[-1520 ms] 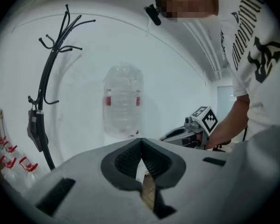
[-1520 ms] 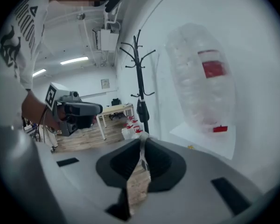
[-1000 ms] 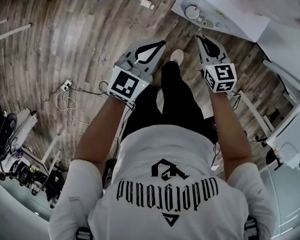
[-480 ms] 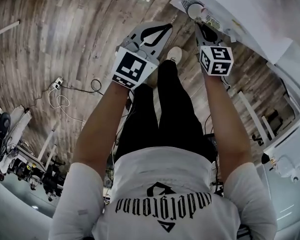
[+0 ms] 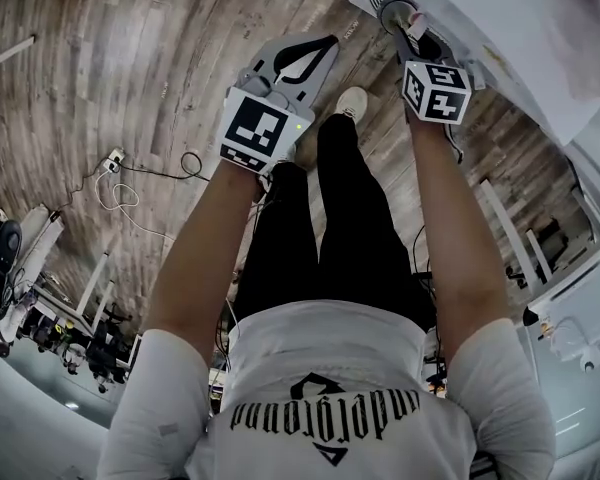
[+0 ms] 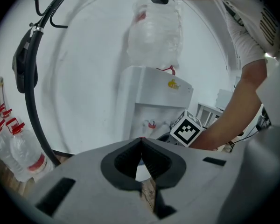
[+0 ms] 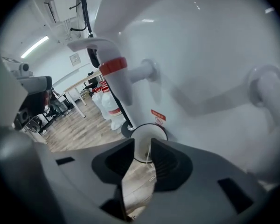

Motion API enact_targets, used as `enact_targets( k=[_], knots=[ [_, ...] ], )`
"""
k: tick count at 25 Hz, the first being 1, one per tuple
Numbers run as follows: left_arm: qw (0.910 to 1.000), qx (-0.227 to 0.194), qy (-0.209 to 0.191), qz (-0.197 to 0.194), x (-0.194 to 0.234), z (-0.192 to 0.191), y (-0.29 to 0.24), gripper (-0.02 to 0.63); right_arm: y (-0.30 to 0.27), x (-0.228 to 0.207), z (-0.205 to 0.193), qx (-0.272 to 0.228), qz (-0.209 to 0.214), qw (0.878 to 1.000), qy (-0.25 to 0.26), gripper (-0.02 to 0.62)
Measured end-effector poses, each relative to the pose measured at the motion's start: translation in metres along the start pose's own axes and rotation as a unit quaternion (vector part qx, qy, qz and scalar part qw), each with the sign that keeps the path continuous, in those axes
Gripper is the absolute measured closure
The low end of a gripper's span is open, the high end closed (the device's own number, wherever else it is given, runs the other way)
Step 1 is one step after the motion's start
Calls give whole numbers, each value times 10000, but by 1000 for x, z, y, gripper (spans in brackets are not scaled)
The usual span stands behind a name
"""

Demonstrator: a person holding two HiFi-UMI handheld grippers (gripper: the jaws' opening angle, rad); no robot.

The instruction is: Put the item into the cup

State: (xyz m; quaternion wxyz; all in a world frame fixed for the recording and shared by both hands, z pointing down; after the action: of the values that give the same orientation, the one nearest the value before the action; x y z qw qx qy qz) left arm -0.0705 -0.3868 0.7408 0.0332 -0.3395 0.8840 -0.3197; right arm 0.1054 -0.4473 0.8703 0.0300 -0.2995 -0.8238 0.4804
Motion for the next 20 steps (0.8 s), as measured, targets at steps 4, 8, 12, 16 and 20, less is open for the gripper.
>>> enact_targets(
  k=[4,8,12,16,20],
  knots=[
    [10000,-26,-28,0,-1,3,6,598,6,6,0,-13,-11,10000,-33,443],
    [9998,-111,-143,-18,-7,14,18,598,23,18,-5,-82,0,9999,-72,436],
    [9993,-239,-290,-33,-16,30,42,598,53,37,-6,-213,20,9998,15,433],
    [9979,-387,-515,-65,-30,53,83,598,100,67,5,-481,-15,9985,252,433],
    [9965,-570,-599,-107,-53,74,142,598,163,111,18,-705,-12,9958,588,440]
  ],
)
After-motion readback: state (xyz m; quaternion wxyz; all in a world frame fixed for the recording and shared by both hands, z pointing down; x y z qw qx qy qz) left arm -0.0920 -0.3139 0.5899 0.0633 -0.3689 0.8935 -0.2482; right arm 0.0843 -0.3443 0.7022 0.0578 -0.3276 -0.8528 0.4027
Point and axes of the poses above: the fingertips, and each gripper's own axes: y backward along the fingers, x to its left, z out of its top, the point moved 6 cm from there along y, backward along the fingers, and after that the axes turned 8 degrees about x, right-handed, at the moved point
